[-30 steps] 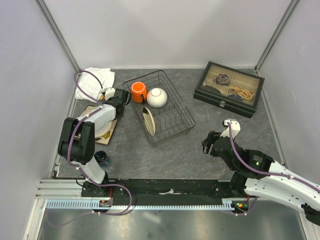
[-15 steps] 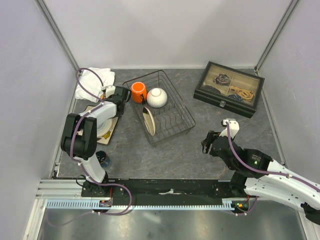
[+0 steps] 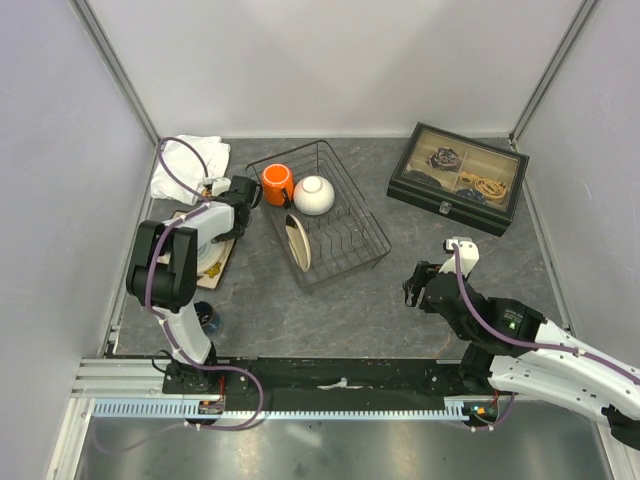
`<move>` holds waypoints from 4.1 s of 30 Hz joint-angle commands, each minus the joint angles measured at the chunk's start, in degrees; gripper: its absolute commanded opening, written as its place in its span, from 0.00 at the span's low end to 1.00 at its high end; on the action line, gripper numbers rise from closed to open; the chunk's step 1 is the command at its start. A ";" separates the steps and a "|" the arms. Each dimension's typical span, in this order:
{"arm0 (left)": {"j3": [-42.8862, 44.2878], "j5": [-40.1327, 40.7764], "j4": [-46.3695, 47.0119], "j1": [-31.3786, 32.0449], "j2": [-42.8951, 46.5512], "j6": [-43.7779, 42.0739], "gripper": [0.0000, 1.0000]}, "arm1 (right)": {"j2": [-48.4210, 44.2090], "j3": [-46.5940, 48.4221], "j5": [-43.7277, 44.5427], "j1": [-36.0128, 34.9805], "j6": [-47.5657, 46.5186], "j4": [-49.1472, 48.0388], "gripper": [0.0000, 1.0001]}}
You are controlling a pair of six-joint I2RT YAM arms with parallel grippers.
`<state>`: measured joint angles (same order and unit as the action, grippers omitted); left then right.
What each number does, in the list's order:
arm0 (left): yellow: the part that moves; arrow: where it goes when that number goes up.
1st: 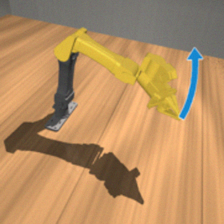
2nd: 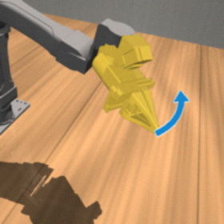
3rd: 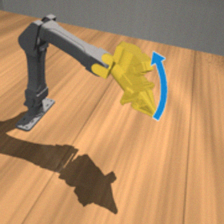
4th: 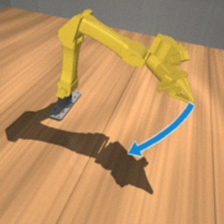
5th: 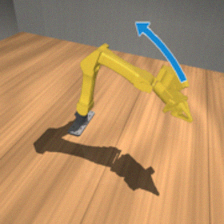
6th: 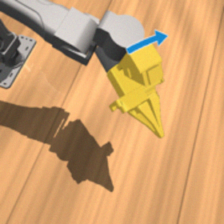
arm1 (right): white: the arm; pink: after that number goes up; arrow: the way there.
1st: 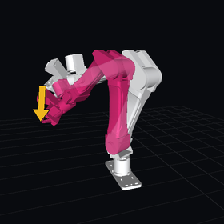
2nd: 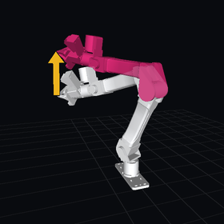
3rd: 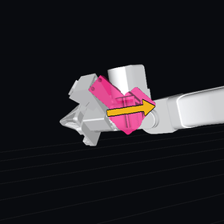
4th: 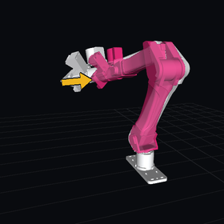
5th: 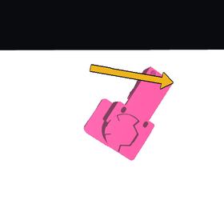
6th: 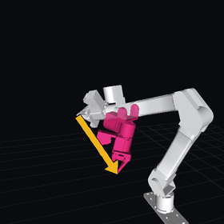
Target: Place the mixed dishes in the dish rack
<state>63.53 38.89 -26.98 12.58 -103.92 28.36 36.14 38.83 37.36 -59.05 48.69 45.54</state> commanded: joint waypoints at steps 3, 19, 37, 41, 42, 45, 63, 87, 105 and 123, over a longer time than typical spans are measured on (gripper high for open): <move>3.27 2.94 -2.46 -0.62 -2.34 -1.29 0.42 | -0.72 1.78 1.48 -0.10 0.01 0.08 0.73; 3.36 -0.66 -2.38 -0.80 1.25 -0.41 0.01 | -0.72 1.78 1.39 -0.10 0.36 0.08 0.74; 5.73 -14.45 -1.49 -0.71 18.13 -1.82 0.02 | 1.21 2.74 1.40 -0.10 -4.54 -3.25 0.74; 4.94 -17.36 -1.49 -0.71 22.52 -1.12 0.02 | 2.09 3.62 -1.15 -0.10 -11.50 -11.67 0.78; 4.85 -18.75 -1.41 -0.71 23.40 -0.77 0.02 | 2.27 3.88 -2.89 -0.10 -12.81 -13.18 0.82; 4.85 -21.48 -1.49 -0.71 26.56 -0.15 0.01 | 4.46 5.55 -4.84 -0.10 -15.90 -18.98 0.84; 10.82 -36.34 -3.08 0.25 35.27 11.18 0.02 | 33.45 14.52 -12.14 -2.38 -21.70 -55.90 0.84; 10.48 -41.00 1.49 0.69 41.16 21.65 0.02 | 58.86 34.47 -12.40 -7.75 -23.82 -64.79 0.86; 6.78 -41.88 1.32 0.69 46.26 23.41 0.02 | 65.55 41.41 -18.46 -1.51 -14.94 -65.66 0.85; 8.28 -41.88 3.51 0.61 43.80 23.85 0.02 | 70.73 44.58 -19.79 -1.60 -12.30 -64.09 0.77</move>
<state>68.71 -2.11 -33.06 13.06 -60.90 50.57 106.00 81.06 16.71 -60.53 35.97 -18.33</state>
